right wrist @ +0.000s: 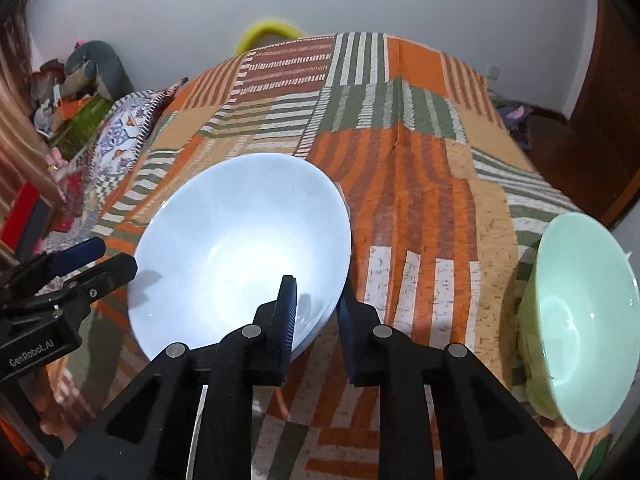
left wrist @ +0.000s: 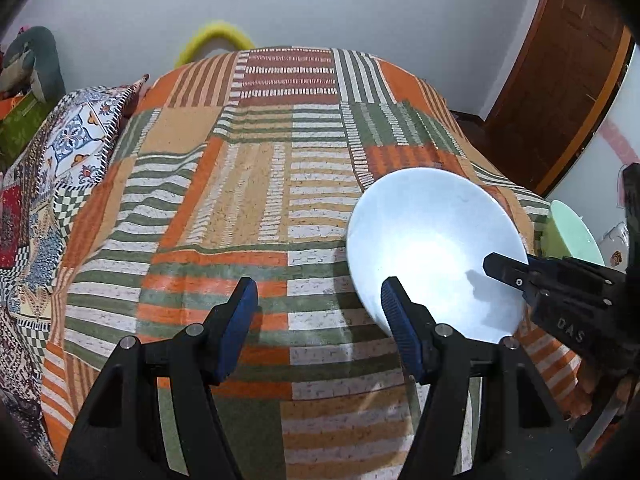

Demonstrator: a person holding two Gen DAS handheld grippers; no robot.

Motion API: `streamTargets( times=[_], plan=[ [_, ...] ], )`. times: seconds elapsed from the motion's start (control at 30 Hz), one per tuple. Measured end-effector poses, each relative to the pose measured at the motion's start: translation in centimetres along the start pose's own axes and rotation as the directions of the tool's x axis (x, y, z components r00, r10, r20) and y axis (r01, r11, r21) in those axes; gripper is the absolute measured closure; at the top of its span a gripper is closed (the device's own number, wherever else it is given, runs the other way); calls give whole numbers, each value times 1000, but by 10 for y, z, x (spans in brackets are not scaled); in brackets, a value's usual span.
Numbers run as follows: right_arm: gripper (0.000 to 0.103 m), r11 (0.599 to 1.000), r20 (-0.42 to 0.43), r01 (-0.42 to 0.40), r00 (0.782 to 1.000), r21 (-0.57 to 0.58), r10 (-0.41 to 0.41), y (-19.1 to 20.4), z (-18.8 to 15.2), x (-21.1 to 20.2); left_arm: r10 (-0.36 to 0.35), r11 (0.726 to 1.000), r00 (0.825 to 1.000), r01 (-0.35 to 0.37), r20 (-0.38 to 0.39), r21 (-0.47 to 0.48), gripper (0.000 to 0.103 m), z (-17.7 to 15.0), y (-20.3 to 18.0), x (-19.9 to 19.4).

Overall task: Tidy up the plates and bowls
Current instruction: 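Move both grippers to the black-dotted white bowl and close on its rim, then lift the white bowl with both grippers and carry it over the pink bowl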

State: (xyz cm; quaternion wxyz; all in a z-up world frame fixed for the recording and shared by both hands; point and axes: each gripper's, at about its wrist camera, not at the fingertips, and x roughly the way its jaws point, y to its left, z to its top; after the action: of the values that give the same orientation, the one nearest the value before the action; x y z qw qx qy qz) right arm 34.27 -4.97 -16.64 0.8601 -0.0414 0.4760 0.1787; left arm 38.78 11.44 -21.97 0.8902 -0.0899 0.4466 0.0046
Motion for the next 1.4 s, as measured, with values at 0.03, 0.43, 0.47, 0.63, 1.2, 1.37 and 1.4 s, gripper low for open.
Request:
streamTargets(
  times=[0.03,0.43,0.47,0.63,1.2,1.37,1.4],
  plan=[
    [85,1000,4,4,1000,-15,-4,3,0,-1,1,1000,1000,-1,-5,0,39,0,0,2],
    [85,995,-45,-90,995,-42,88,18,-6,-2,-68,998,991,69,-117,4,90,-10,1,17],
    [85,995,-48,-96,994,-36,95,18,-7,-3,-72,997,991,72,-117,-4,91,-11,2,15],
    [86,995,-51,-102,994,-19,101,23,-13,-14,-61,998,995,62,-81,10,91,-16,-2,-13],
    [87,986,86,-165,983,6,164,57,-43,-114,21,997,991,-32,135,76,90,-62,-24,-173],
    [87,984,121,-177,976,-22,179,73,-60,-140,27,998,987,-36,156,51,90,-88,-19,-209],
    [87,983,124,-181,975,-24,182,74,-62,-143,26,998,987,-34,158,46,90,-92,-18,-214]
  ],
)
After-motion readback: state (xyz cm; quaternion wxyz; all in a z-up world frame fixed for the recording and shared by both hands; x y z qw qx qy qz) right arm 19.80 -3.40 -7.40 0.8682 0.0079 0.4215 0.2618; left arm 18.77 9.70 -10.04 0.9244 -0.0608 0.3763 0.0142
